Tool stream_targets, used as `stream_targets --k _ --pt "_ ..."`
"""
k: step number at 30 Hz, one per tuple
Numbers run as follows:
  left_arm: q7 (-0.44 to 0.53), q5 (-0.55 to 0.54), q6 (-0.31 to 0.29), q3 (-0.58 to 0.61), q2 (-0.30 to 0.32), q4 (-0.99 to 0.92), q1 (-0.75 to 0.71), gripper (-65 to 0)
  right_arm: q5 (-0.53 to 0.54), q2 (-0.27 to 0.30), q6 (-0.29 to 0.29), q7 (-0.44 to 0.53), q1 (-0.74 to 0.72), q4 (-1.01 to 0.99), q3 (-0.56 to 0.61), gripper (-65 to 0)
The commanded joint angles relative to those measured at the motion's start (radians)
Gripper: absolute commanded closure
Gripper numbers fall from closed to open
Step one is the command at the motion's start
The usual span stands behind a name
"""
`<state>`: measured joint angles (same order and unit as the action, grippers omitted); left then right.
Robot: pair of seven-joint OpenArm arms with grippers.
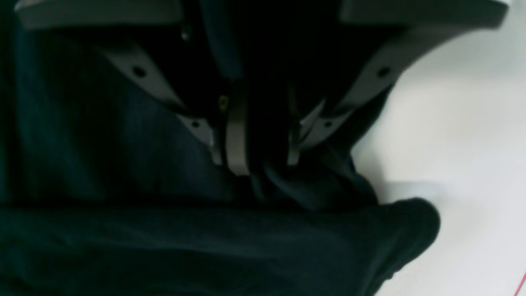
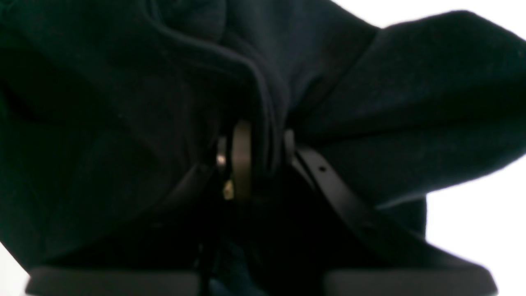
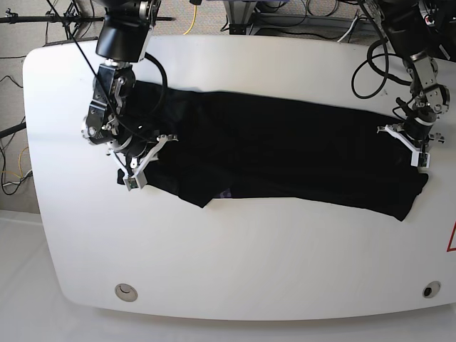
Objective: Fold the T-shirt properly
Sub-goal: 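Grasp the hem end with the left gripper, then pull both shirt ends apart with both grippers to straighten the strip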
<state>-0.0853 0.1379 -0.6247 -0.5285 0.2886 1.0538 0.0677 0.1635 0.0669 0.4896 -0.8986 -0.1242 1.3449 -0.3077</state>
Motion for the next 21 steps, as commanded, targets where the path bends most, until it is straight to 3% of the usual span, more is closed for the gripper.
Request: stream_targets --k 1,6,21 --pt "0.015 -0.007 0.030 -0.002 0.016 0.001 0.017 -10.2 -0.124 0.015 -0.038 -0.100 0.007 -0.060 -0.003 -1.4" --pt "0.014 -0.007 0.075 0.001 0.016 -0.020 0.040 -10.2 -0.124 0.040 -0.038 -0.083 -0.035 -0.097 -0.003 -1.4" --pt "0.012 -0.005 0.078 -0.005 0.033 -0.016 0.051 -10.2 -0.124 0.050 -0.030 -0.083 -0.125 -0.129 -0.002 -1.4"
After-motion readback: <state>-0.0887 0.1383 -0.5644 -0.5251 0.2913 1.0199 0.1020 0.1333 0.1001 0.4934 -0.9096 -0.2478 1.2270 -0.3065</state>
